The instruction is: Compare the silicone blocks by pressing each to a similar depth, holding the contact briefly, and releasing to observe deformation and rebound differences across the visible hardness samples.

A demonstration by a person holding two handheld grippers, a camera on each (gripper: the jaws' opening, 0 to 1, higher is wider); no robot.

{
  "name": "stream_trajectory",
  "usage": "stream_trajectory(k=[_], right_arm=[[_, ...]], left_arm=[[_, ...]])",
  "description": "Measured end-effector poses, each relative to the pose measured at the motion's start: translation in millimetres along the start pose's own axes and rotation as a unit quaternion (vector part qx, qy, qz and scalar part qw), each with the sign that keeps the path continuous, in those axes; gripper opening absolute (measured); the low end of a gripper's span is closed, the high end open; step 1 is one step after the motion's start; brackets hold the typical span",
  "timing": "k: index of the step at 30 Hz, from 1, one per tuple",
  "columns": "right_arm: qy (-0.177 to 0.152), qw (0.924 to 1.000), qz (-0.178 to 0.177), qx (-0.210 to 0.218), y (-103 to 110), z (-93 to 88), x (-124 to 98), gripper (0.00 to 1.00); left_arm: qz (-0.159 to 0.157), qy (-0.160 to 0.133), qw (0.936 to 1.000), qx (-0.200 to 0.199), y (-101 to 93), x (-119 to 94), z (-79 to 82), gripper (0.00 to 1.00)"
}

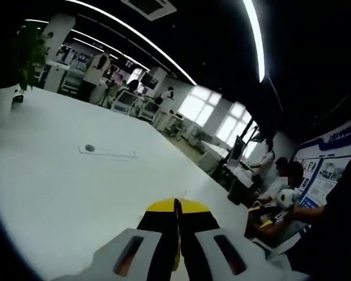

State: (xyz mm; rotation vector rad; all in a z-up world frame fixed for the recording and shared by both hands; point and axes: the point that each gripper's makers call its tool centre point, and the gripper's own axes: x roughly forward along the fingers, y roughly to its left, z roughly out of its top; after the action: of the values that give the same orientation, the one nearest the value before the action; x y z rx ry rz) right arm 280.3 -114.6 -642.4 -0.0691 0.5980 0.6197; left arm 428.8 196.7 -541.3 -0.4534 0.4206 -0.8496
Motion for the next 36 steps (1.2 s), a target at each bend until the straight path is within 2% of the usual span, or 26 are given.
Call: stream_trajectory(k=[4, 5, 9, 17, 23, 31, 36], right_arm=[[0.0, 1.0, 0.004, -0.009, 3.3, 0.5, -3.2, 0.55], [-0.001, 0.9999, 0.006, -0.012, 4.3, 1.0, -4.6, 0.55], [-0.002, 0.9998, 0.008, -0.02, 5.4, 3.9, -8.1, 0.55], [-0.008, 0.9992, 0.014, -0.037, 5.8, 17.0, -12.4, 0.56], [-0.023, 0.9983, 0.036, -0.039, 12.5, 34.8, -13.9, 0.57], [-0.025, 0.9966, 0.065, -0.043, 27.9, 43.4, -10.2, 0.56], [-0.056, 0.992, 0.102, -0.05, 45.4, 64.5, -7.8, 0.53]], left_arm=[[-0.026, 0.01, 0.9987, 0.043, -27.9, -2.3, 7.9, 0.0], [-0.035, 0.017, 0.9969, 0.068, -36.7, -2.7, 9.2, 0.0], [-0.052, 0.027, 0.9928, 0.105, -60.3, -3.5, 18.3, 0.0], [-0.091, 0.011, 0.9873, 0.13, -94.8, -1.2, 38.5, 0.0], [-0.127, 0.007, 0.9815, 0.143, -125.5, 5.3, 47.6, 0.0], [-0.164, 0.017, 0.9747, 0.151, -152.9, 12.8, 47.4, 0.0], [-0.179, 0.027, 0.9691, 0.168, -166.6, 16.6, 46.7, 0.0]])
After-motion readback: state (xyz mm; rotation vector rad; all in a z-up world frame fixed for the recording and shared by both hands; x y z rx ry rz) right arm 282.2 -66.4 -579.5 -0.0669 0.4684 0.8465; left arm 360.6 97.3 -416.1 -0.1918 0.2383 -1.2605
